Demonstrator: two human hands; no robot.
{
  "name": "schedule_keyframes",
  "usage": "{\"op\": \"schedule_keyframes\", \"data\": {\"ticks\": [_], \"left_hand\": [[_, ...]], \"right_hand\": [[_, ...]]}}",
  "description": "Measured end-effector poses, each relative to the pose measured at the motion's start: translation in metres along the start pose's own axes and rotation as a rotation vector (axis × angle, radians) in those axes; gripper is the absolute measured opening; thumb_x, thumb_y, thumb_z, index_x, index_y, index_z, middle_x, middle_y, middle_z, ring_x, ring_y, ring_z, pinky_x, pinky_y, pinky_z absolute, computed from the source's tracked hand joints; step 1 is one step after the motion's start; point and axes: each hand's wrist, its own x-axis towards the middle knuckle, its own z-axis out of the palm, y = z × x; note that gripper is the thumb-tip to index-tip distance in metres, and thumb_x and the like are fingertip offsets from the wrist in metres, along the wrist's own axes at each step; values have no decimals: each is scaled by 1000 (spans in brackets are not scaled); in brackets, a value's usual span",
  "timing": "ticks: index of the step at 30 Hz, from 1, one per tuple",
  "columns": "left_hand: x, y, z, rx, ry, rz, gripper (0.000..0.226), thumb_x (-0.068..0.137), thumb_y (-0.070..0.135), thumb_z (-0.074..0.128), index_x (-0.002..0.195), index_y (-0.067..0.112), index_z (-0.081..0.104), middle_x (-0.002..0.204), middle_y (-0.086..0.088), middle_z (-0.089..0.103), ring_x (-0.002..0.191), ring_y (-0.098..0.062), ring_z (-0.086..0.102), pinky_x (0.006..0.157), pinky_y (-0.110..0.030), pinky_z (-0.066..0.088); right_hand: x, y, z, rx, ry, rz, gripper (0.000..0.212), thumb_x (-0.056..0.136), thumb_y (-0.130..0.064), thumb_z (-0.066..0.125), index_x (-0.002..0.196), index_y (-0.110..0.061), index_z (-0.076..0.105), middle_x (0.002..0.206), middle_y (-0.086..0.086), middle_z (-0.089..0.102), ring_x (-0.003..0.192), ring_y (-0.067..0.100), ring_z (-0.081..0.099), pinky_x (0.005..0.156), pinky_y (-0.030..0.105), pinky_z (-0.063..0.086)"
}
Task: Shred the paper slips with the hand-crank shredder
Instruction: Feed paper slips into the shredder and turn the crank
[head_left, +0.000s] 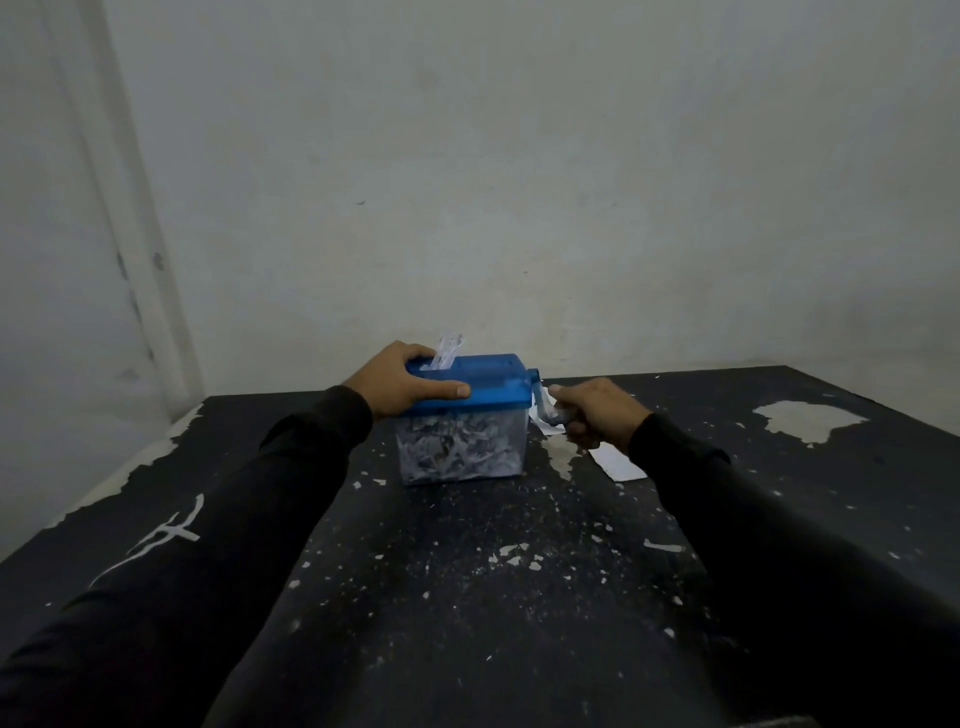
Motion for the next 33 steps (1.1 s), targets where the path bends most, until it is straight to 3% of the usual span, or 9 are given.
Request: {"op": "schedule_keyframes", "data": {"ticks": [4, 7, 12, 16, 19, 21, 25, 29, 33], "left_hand": [[-1, 5, 1, -1, -11, 21, 89, 56, 82, 79, 121, 22, 70, 116, 5, 70, 101, -16, 66, 93, -37, 52], [-3, 8, 1, -24, -16, 49, 67, 66, 67, 82, 114, 21, 72, 108, 6, 71, 95, -13, 66, 83, -31, 51], [-3, 9, 0, -42, -29, 49, 69, 64, 67, 83, 116, 23, 71, 108, 9, 72, 94, -9, 68, 83, -28, 53], [-1, 7, 0, -53, -41, 53, 61, 67, 59, 83, 114, 22, 73, 104, 9, 74, 87, -5, 69, 79, -27, 52], [0, 5, 0, -42, -40, 58, 58, 67, 60, 84, 111, 23, 74, 102, 9, 76, 83, -4, 70, 85, -33, 57], [2, 4, 0, -40, -41, 62, 58, 67, 60, 84, 110, 23, 75, 101, 9, 76, 83, -4, 70, 87, -35, 57], [3, 2, 0, -30, -25, 58, 68, 62, 71, 84, 112, 26, 73, 105, 9, 75, 90, -9, 70, 91, -40, 56], [4, 1, 1, -42, -31, 58, 61, 64, 66, 85, 109, 26, 75, 101, 9, 76, 85, -7, 70, 91, -42, 57], [9, -7, 0, -28, -22, 22, 87, 55, 80, 84, 122, 26, 71, 116, 8, 72, 102, -15, 68, 99, -45, 54]], "right_hand": [[6, 12, -11, 11, 112, -2, 39, 102, -34, 57, 84, -2, 69, 60, 7, 56, 53, 20, 46, 49, 28, 37], [22, 38, -30, -399, 340, -33, 26, 94, -32, 69, 84, -9, 75, 73, 3, 69, 66, 19, 59, 65, 33, 50], [34, 72, -47, -1067, 255, 382, 75, 81, -74, 61, 116, -9, 64, 118, 13, 66, 113, 31, 63, 96, 40, 49], [44, 82, -58, -913, 302, 425, 65, 73, -66, 75, 101, -9, 62, 94, 11, 59, 91, 29, 63, 74, 32, 46], [50, 86, -64, -857, 290, 452, 71, 65, -59, 83, 106, -4, 68, 96, 13, 67, 84, 26, 61, 71, 30, 47], [43, 76, -62, -821, 303, 447, 71, 66, -52, 87, 113, -4, 65, 102, 14, 65, 88, 26, 60, 72, 30, 46], [35, 60, -57, -781, 283, 479, 90, 74, -41, 87, 141, 3, 47, 139, 18, 58, 121, 31, 60, 83, 33, 47], [32, 56, -56, -833, 246, 472, 85, 75, -43, 86, 139, 2, 52, 135, 16, 61, 118, 29, 62, 82, 31, 47], [31, 46, -53, -883, 233, 461, 87, 77, -40, 86, 143, 1, 47, 140, 16, 58, 122, 29, 60, 90, 33, 50]]}}
